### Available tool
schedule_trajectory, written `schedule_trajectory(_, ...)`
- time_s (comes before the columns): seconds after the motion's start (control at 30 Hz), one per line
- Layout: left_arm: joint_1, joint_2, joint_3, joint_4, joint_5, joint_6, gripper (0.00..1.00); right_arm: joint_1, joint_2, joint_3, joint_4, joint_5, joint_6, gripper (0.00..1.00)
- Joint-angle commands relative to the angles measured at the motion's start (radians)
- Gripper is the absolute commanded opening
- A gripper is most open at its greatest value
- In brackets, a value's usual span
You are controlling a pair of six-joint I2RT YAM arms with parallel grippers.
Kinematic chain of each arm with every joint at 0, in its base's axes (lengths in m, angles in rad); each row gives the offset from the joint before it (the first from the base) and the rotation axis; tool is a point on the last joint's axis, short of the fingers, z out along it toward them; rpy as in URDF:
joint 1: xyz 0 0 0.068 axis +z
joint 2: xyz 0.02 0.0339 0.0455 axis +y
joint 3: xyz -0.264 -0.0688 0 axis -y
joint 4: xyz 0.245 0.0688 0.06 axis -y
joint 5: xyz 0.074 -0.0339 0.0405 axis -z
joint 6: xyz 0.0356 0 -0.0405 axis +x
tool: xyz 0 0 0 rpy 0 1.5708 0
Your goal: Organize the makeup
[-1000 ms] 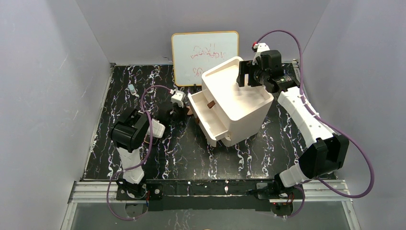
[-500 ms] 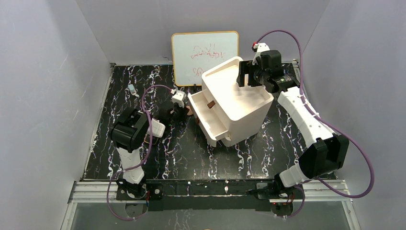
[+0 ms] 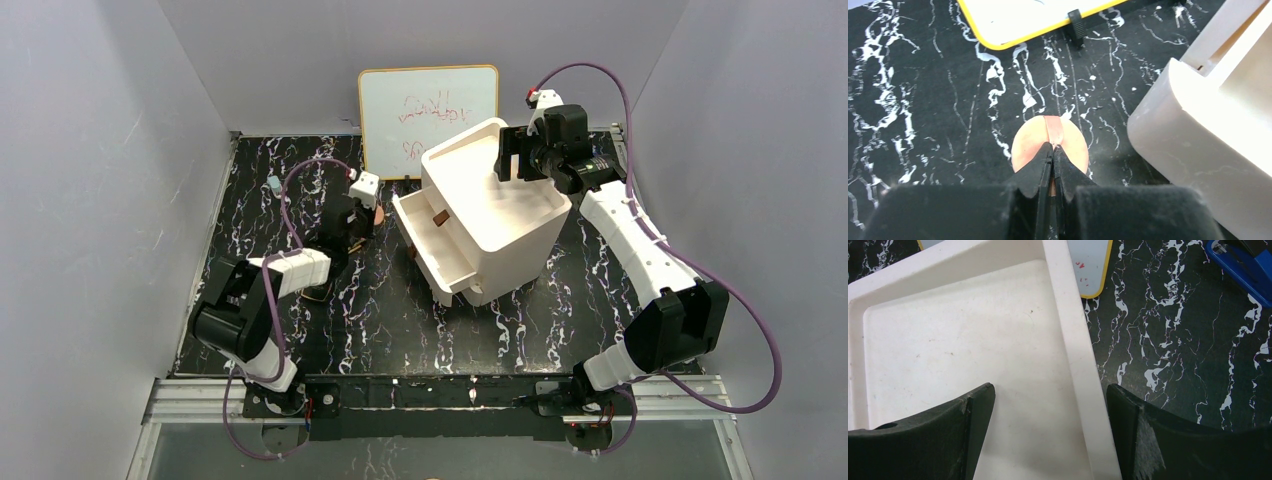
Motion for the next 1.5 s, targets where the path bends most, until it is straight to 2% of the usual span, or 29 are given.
schedule_trajectory(0.0,0.003,-0.094,0.058,-0.164,-0.095,0.083,0.00,0.024,-0.018,-0.004,-0.041,-0.041,0.018,0.90)
schedule_trajectory(0.1,0.004,-0.153,0.078,-0.212,-0.115,0.110,0.00,0.024,-0.028,-0.014,-0.039,-0.039,0.017,0.90)
schedule_trajectory(0.27,0.005,-0.263,0.127,-0.273,-0.032,0.090,0.00,0.024,-0.035,-0.022,-0.036,-0.038,0.018,0.90)
schedule_trajectory(0.47,0.001,-0.313,0.254,-0.443,0.189,0.041,0.00,0.024,-0.035,-0.030,-0.031,-0.045,0.024,0.90)
schedule_trajectory(0.73,-0.035,-0.343,0.307,-0.495,0.363,-0.025,0.00,0.025,-0.029,-0.036,-0.023,-0.055,0.031,0.90)
schedule_trajectory(1.13,-0.237,-0.200,0.372,-0.516,0.332,-0.001,0.00,0.025,-0.037,-0.045,-0.024,-0.037,0.028,0.90)
schedule_trajectory(1.47,-0.273,-0.108,0.432,-0.648,0.314,0.053,0.00,0.026,-0.039,-0.059,-0.018,-0.036,0.027,0.90)
